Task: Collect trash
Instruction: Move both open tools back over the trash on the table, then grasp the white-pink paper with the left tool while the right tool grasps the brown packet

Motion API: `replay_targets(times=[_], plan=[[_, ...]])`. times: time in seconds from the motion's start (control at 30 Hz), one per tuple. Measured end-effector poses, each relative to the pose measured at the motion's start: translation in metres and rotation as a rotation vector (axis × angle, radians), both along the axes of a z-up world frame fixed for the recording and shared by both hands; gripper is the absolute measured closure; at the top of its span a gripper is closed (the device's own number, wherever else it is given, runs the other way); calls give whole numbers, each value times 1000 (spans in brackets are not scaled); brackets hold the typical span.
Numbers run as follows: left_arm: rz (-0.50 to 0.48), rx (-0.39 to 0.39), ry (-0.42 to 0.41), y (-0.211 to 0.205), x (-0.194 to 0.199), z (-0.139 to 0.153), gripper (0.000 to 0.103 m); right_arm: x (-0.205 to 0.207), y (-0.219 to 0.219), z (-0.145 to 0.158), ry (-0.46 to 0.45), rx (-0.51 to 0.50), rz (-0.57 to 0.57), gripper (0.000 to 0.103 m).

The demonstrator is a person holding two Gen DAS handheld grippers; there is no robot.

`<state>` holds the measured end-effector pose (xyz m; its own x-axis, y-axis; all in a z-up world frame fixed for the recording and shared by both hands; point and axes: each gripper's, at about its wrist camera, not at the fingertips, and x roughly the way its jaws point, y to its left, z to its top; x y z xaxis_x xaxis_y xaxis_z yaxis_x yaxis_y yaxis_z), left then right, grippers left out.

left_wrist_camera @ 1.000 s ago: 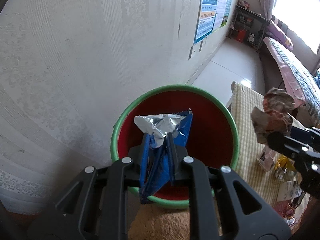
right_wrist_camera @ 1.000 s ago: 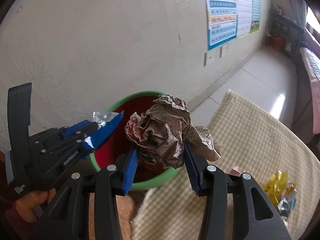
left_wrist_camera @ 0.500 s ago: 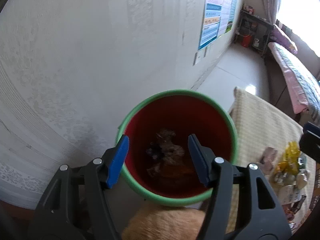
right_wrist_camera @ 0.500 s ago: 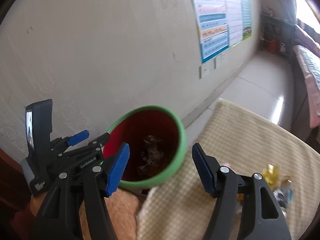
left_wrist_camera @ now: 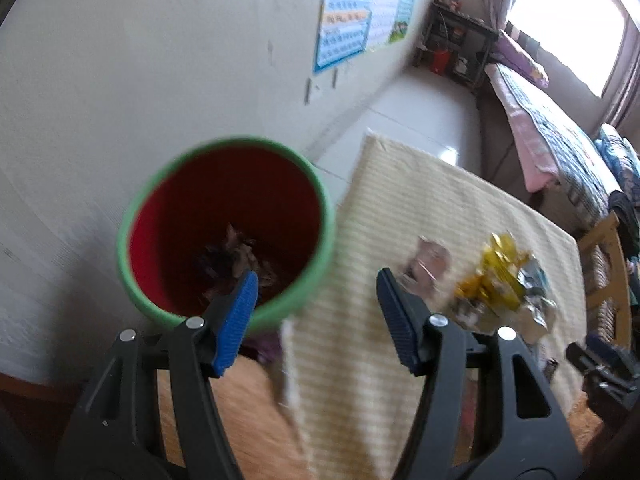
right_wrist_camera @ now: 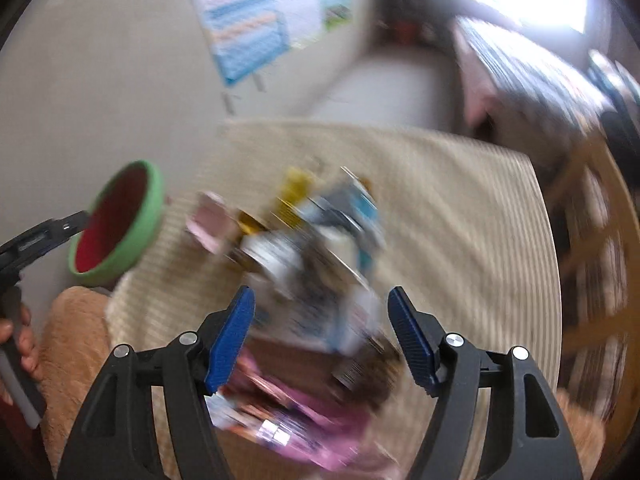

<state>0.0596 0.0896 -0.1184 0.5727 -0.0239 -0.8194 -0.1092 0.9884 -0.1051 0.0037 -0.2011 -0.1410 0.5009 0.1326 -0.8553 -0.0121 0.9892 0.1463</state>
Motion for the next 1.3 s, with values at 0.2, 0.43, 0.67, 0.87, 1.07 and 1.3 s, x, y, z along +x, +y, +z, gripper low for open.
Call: replay_targets(times=[0.2,0.43,0.67,0.87,1.07,1.3], plan=[[-100,46,5,-39,-9,0,44,-22,-36,-24,68,50,-88,36],[-144,54,7,-59,-7,1,44,-27,-46,-34,106,119,-126,36],[-162,61,27,-60,2,-12,44,-26,-47,-42,134,137,-145,36],[-213,64,53,-70,24,-27,44,-26,-47,-45,143,145,-152,36],[-295,58,92,-96,58,-50,54,-30,-46,-41,130,134,-159,36],[-297,67,225,-106,88,-92,78,-33,-53,-37,122,134,-178,36]])
